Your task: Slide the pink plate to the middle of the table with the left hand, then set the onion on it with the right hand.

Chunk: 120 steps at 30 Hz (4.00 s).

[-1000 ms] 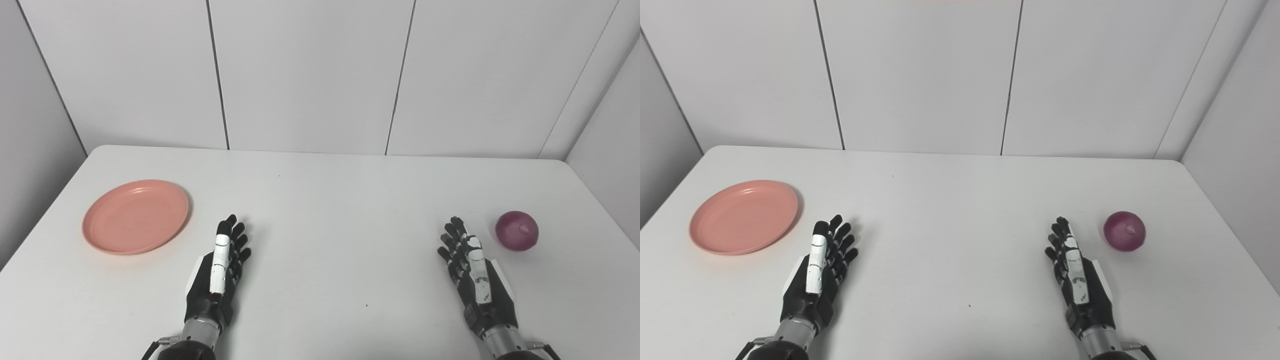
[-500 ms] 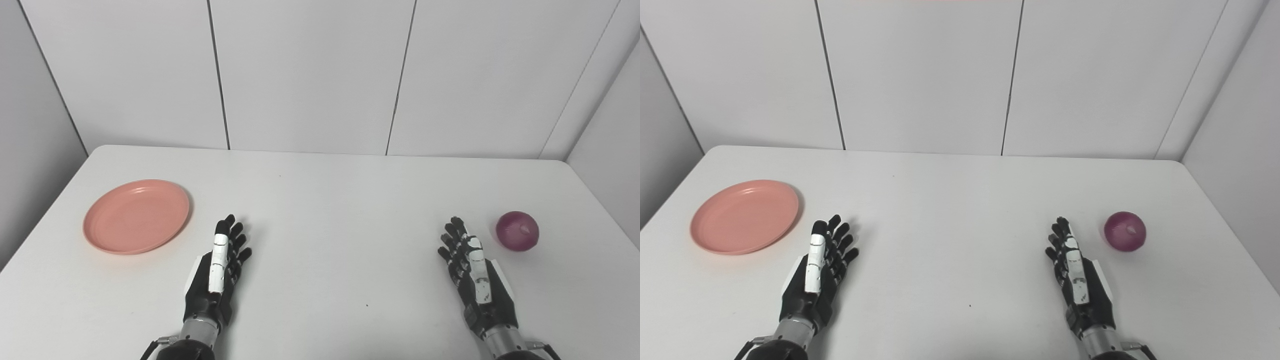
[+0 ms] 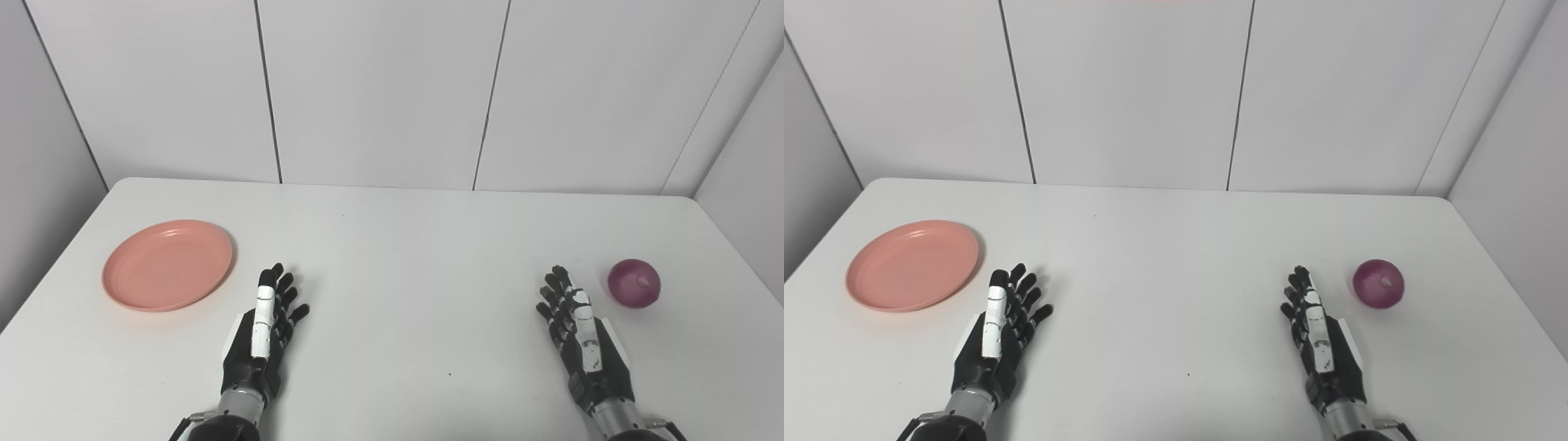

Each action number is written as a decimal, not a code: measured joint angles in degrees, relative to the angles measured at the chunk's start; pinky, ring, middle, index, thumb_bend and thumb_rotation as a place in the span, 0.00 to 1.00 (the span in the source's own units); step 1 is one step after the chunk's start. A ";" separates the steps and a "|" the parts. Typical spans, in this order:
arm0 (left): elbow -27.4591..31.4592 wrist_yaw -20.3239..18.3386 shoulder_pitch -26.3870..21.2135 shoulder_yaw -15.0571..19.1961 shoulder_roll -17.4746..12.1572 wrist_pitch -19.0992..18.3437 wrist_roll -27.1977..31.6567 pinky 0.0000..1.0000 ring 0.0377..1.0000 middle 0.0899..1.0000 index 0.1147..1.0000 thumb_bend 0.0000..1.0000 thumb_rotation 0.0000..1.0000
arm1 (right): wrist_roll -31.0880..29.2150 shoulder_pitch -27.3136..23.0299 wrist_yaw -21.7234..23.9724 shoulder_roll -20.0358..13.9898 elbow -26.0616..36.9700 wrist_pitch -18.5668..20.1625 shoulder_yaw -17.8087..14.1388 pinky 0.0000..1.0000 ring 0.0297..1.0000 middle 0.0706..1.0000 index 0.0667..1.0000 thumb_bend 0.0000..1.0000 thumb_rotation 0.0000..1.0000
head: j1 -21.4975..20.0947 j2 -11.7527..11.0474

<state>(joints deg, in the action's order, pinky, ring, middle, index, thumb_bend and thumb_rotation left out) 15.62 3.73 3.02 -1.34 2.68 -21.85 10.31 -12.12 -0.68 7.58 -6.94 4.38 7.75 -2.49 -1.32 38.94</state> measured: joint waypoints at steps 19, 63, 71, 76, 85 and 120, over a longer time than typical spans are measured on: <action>-0.51 0.40 -0.25 0.47 0.38 0.00 0.23 1.00 1.00 1.00 1.00 0.74 1.00 | -0.92 -0.02 0.58 -0.24 -0.37 -0.12 -0.45 1.00 1.00 1.00 1.00 0.92 1.00 | 4.38 -1.84; -4.59 0.80 0.96 -1.73 7.53 9.45 -5.52 1.00 1.00 1.00 1.00 0.77 1.00 | -4.50 -4.08 10.33 -6.19 -11.05 -6.72 -4.20 1.00 1.00 1.00 1.00 0.87 1.00 | 21.09 -13.18; -0.06 0.13 -4.31 2.75 5.25 -3.46 -0.66 1.00 1.00 1.00 1.00 0.79 1.00 | -4.09 -2.87 9.84 -5.71 -9.50 -6.71 -4.20 1.00 1.00 1.00 1.00 0.84 1.00 | 20.22 -12.66; 1.82 3.07 -9.36 2.51 1.33 -5.05 4.98 1.00 1.00 1.00 1.00 0.82 1.00 | -3.35 -2.34 9.37 -5.39 -8.34 -6.71 -3.94 1.00 1.00 1.00 1.00 0.84 1.00 | 19.78 -12.48; 2.60 19.76 -19.73 -5.60 -17.22 -5.06 26.25 1.00 1.00 1.00 1.00 0.81 1.00 | -3.22 -1.47 9.00 -5.01 -6.34 -6.61 -3.46 1.00 1.00 1.00 1.00 0.81 1.00 | 19.51 -12.48; -31.81 -9.20 -31.52 7.92 -38.98 -4.89 29.91 1.00 1.00 1.00 1.00 0.86 1.00 | -3.50 -0.66 7.74 -4.79 -5.05 -5.37 -3.00 1.00 1.00 1.00 1.00 0.73 1.00 | 20.30 -12.74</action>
<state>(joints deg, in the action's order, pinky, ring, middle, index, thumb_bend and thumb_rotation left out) -16.19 -5.47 -28.50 6.58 -36.31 -26.74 40.22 -15.62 -1.34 15.32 -11.73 -0.67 2.38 -5.49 18.98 26.19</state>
